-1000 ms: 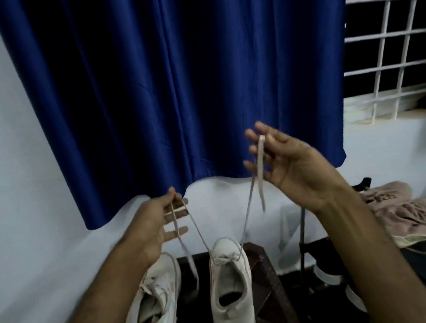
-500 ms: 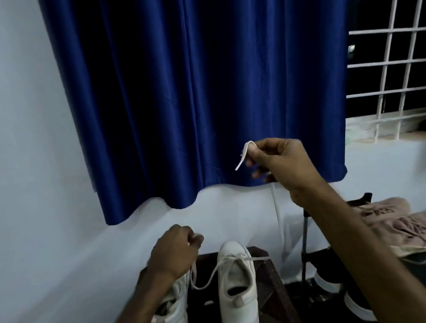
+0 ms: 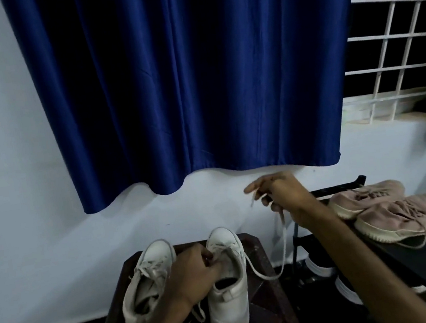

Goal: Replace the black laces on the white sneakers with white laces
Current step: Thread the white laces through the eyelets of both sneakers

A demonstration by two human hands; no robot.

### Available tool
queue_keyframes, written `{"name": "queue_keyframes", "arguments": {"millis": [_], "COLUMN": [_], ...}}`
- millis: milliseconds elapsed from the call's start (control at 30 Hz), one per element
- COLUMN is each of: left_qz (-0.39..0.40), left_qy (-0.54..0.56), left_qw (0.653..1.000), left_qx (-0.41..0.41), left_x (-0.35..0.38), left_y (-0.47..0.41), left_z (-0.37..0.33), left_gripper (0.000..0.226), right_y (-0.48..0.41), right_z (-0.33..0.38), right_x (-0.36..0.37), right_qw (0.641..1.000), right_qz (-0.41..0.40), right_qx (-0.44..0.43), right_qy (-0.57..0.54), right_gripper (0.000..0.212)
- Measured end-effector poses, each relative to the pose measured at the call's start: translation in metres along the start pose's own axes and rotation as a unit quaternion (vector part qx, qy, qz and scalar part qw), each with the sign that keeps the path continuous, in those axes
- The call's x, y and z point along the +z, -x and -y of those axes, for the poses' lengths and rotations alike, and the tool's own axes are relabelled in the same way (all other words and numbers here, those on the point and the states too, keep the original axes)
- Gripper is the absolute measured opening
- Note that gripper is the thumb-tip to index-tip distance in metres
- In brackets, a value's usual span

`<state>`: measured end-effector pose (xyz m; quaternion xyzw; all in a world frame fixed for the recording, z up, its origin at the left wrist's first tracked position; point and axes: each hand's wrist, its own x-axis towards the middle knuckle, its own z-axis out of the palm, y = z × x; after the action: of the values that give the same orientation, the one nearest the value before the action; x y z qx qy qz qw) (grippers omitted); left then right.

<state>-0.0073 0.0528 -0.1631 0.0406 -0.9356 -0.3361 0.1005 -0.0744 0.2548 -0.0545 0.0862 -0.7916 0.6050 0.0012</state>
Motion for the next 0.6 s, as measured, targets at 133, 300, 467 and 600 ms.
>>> {"name": "queue_keyframes", "arguments": {"millis": [133, 300, 467, 600], "left_qz": [-0.075, -0.122, -0.106, -0.102], "left_qy": [0.027, 0.105, 0.169, 0.203], "left_qw": [0.997, 0.985, 0.978, 0.971], "left_qx": [-0.021, -0.055, -0.061, -0.074], "left_x": [0.007, 0.012, 0.016, 0.022], "left_y": [-0.002, -0.007, -0.006, -0.008], "left_z": [0.001, 0.015, 0.018, 0.027], "left_gripper": [0.029, 0.028, 0.034, 0.032], "right_y": [-0.01, -0.02, -0.025, -0.025], "right_z": [-0.031, -0.055, -0.076, -0.085], "right_x": [0.014, 0.03, 0.051, 0.056], "right_qw": [0.996, 0.993, 0.987, 0.974], "right_qz": [0.002, 0.049, 0.137, 0.201], "right_qx": [0.082, 0.083, 0.042, 0.032], "right_qy": [-0.031, -0.069, -0.075, -0.103], "right_gripper": [0.032, 0.01, 0.02, 0.026]}}
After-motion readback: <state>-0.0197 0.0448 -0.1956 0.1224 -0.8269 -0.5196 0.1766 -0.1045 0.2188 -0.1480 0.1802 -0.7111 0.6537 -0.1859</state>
